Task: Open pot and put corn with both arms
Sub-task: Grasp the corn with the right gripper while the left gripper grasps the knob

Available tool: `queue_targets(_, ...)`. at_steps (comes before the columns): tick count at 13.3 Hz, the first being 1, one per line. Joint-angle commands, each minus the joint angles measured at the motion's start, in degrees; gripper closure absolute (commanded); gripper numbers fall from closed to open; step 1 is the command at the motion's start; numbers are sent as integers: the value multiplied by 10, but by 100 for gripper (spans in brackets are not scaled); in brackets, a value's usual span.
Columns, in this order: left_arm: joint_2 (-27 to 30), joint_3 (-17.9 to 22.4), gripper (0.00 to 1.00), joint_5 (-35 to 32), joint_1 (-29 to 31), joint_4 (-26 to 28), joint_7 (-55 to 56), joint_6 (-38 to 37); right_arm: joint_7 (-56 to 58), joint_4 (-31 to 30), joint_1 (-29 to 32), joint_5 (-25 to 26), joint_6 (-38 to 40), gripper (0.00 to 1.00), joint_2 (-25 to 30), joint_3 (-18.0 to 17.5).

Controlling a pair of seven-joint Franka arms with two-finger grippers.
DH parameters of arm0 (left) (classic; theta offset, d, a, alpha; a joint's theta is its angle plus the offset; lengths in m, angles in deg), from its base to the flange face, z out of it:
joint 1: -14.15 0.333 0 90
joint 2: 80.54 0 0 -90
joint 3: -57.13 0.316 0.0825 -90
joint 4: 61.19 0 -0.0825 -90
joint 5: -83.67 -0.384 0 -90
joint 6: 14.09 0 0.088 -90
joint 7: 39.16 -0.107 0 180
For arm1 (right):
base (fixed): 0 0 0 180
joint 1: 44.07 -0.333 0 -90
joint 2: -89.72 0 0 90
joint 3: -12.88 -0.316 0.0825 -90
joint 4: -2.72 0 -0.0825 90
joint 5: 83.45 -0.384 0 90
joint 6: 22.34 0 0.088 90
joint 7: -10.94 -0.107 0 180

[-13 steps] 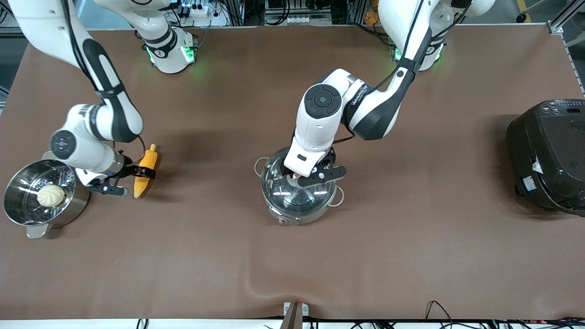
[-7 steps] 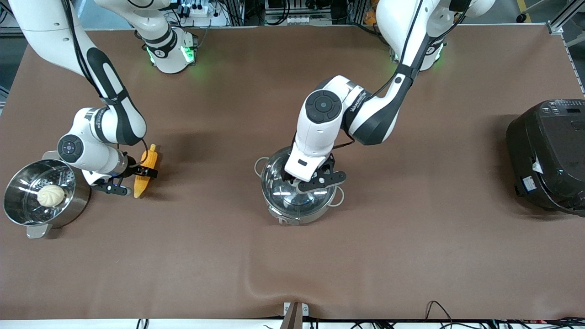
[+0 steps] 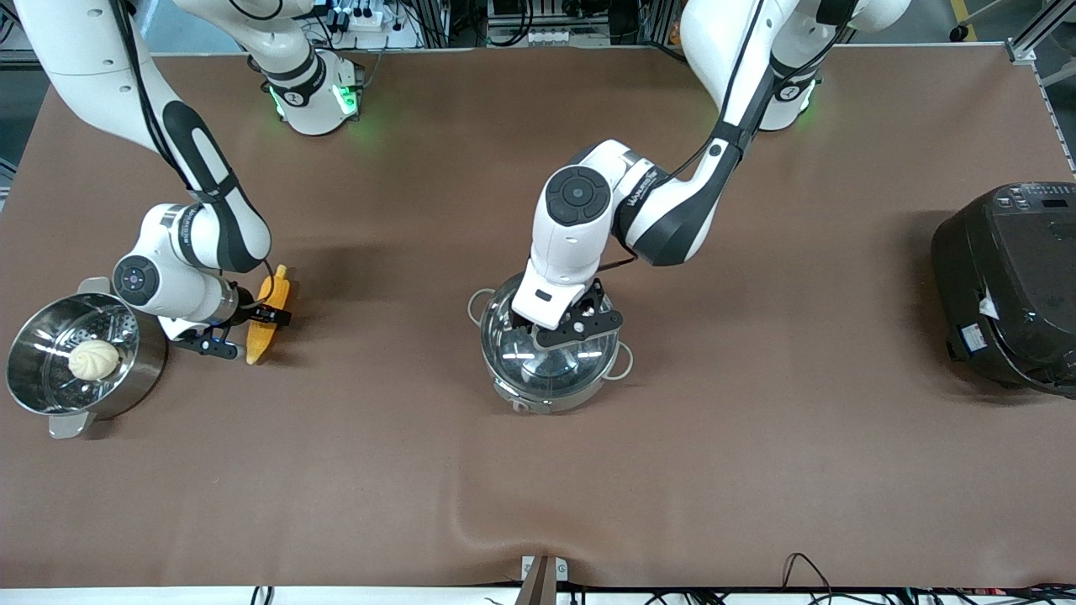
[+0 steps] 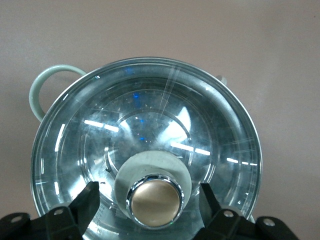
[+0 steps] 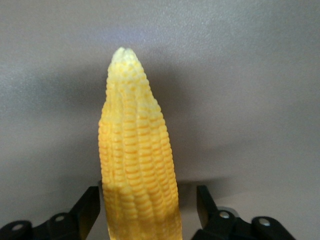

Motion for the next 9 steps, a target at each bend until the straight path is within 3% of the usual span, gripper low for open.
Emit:
queue_targets(1, -14, 7, 23, 3, -5, -16, 10, 1, -6, 2, 8, -4, 24, 28, 13, -7)
queue_targets(3, -13, 7, 24, 3, -6, -16, 11, 1, -6, 4, 7, -4, 34, 44, 17, -7)
queue_targets(5, -14, 7, 25, 4, -6, -15, 12, 1, -6, 4, 6, -4, 35, 73, 20, -7)
queue_targets(8, -14, 7, 44, 4, -6, -14, 11, 1, -5, 13, -9, -4, 90, 98, 65, -9)
queue_targets(9, -14, 7, 56, 4, -6, -13, 11, 0, -7, 19, -26, -4, 100, 98, 77, -8)
